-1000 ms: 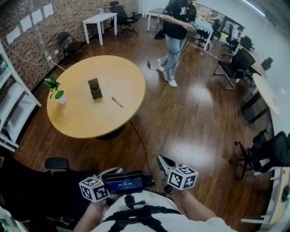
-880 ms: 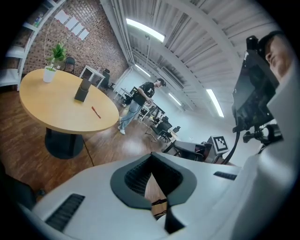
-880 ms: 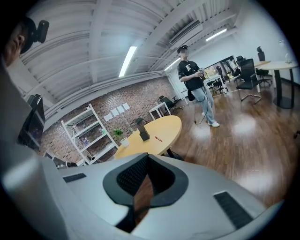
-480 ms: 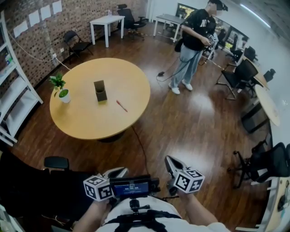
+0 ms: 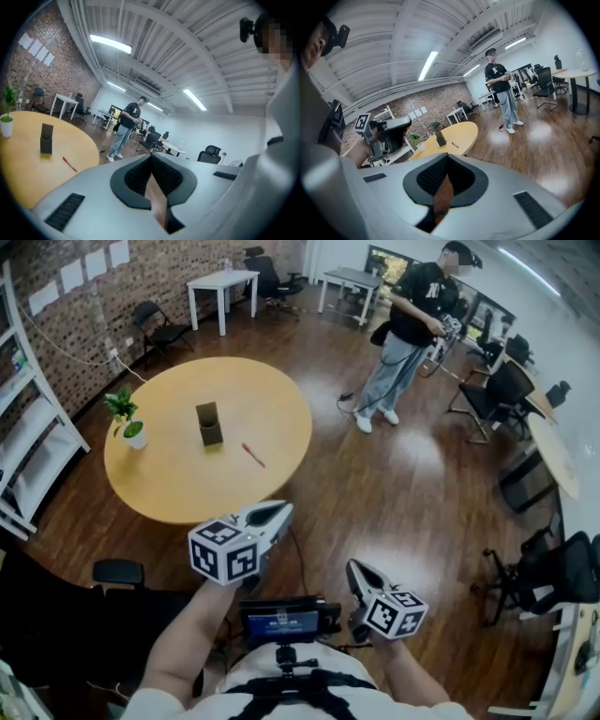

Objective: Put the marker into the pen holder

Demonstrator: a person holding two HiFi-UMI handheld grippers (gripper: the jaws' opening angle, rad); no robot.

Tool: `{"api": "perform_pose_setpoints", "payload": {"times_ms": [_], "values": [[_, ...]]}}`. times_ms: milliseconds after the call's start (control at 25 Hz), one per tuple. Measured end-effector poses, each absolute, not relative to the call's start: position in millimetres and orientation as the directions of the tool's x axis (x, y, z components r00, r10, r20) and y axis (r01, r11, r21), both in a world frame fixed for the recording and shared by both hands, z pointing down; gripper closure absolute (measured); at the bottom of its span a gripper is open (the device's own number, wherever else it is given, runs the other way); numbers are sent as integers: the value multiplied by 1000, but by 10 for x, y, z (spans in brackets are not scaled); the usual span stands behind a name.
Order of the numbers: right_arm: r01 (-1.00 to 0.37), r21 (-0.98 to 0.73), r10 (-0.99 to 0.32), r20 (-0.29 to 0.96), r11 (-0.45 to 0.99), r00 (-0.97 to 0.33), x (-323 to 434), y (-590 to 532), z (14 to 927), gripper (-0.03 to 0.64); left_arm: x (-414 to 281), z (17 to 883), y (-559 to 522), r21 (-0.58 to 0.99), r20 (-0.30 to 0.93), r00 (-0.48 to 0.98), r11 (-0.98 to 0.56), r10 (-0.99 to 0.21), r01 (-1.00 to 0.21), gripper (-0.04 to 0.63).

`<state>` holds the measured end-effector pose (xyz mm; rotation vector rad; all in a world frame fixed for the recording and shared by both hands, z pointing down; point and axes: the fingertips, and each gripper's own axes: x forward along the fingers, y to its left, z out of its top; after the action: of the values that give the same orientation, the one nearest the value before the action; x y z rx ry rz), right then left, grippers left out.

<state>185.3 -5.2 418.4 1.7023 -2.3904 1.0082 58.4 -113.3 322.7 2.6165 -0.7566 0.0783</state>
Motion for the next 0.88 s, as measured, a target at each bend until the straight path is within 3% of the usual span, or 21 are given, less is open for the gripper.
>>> {"api": "perform_pose_setpoints", "payload": {"times_ms": [560, 880], "values": [[-848, -501, -866, 331, 176, -375, 1851, 61, 4012, 620, 1286, 1772, -1742, 215, 15, 866, -844, -500, -491, 601], [-841, -506, -857, 330, 193, -395, 1781, 52, 4023, 620, 1217, 1965, -1473, 190, 53, 885, -866, -462, -463, 601]]}}
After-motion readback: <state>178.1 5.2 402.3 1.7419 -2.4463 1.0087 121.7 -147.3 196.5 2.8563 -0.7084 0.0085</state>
